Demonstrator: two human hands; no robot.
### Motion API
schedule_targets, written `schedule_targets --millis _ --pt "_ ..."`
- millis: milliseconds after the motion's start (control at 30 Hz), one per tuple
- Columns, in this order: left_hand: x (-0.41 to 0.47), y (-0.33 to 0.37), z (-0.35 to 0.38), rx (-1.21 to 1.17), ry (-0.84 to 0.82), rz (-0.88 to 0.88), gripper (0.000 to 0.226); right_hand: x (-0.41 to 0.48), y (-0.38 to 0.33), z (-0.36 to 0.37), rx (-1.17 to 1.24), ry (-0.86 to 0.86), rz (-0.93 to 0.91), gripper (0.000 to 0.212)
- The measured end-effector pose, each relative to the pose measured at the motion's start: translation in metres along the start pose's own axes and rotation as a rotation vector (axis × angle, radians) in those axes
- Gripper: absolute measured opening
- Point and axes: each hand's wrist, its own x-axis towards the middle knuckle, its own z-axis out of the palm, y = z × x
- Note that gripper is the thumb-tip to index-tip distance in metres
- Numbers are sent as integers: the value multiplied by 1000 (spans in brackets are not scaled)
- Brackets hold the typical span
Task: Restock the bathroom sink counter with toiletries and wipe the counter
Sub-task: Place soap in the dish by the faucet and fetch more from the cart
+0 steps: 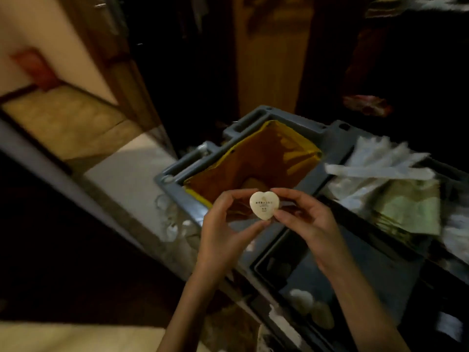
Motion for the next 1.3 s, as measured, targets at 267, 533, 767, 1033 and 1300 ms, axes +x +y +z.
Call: schedule_targets --millis 267,533,767,1033,1300 --pt "-109 -3 -114 196 532 -202 46 -11 14 146 53 -543 113 32" --pt "-239 17 -186 361 938 -295 43 -83 24 270 -31 -1008 222 38" --pt "-352 33 -241 477 1227 -403 44 -179 36 375 -57 -1217 190 28" --pt "-488 62 -310 609 1386 -500 46 -302 44 480 -62 -1438 152 31" --pt "-602 93 -299 618 1798 -602 46 -428 47 536 -83 -1832 99 30"
